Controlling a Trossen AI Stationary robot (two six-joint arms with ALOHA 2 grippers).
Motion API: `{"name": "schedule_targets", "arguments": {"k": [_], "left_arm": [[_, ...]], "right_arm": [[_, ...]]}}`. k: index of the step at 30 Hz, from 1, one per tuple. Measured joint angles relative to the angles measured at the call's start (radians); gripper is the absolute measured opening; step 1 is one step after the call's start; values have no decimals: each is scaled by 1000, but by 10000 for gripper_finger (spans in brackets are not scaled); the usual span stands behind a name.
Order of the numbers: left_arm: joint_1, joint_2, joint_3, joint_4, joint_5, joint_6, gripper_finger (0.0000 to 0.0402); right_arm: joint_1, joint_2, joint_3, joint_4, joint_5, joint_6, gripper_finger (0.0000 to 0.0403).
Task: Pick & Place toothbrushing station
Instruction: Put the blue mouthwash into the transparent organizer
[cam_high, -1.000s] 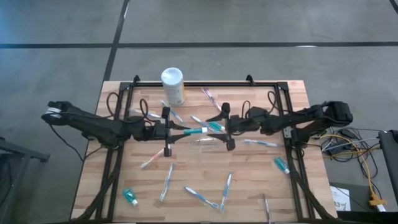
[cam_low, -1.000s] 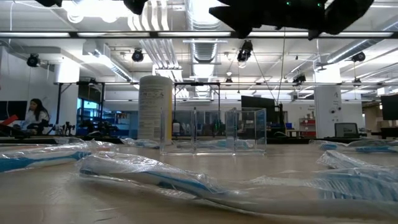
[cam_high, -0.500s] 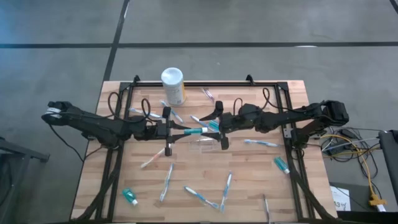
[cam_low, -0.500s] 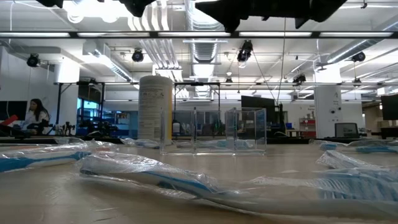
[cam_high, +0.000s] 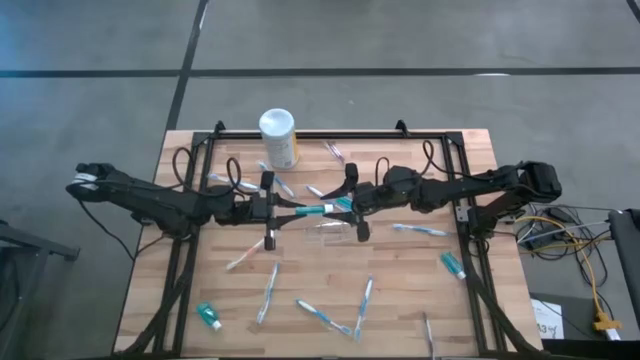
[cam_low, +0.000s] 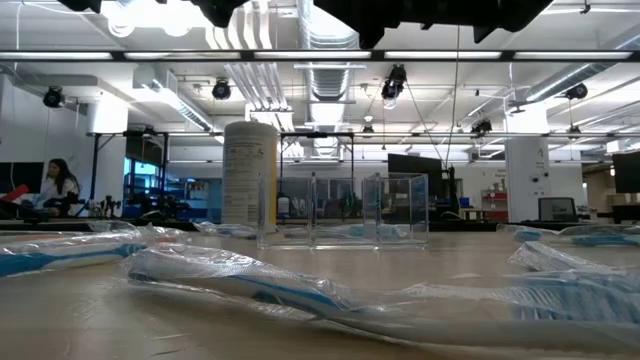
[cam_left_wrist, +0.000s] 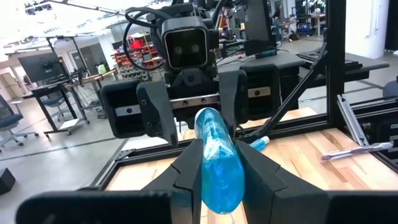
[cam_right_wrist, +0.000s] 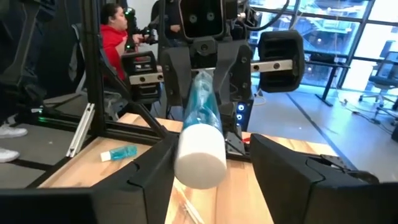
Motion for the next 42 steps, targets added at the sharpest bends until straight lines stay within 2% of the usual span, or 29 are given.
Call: {"name": "schedule_targets", "arguments": {"k": [8, 17, 20, 25, 29, 35, 42], "left_arm": [[1, 0, 0, 0, 0, -5, 75], [5, -1, -1, -8, -5, -7, 75], [5, -1, -1, -10, -4, -8, 75], [5, 0, -2, -27, 6, -10, 75], [5, -1, -2, -25, -1, -13, 75], [5, -2, -2, -24, -1, -13, 75], [6, -2, -2, -23, -2, -13, 75]], "right_arm": [[0, -1, 0, -38, -6, -18, 158], [2, -6, 7, -56, -10, -31, 85], [1, -6, 7, -56, -29, -28, 93], [2, -9, 7, -45, -57, -26, 148], [2, -14, 8, -50, -58, -25, 173], [2, -16, 8, -72, -57, -23, 168], [1, -15, 8, -79, -53, -26, 135]]}}
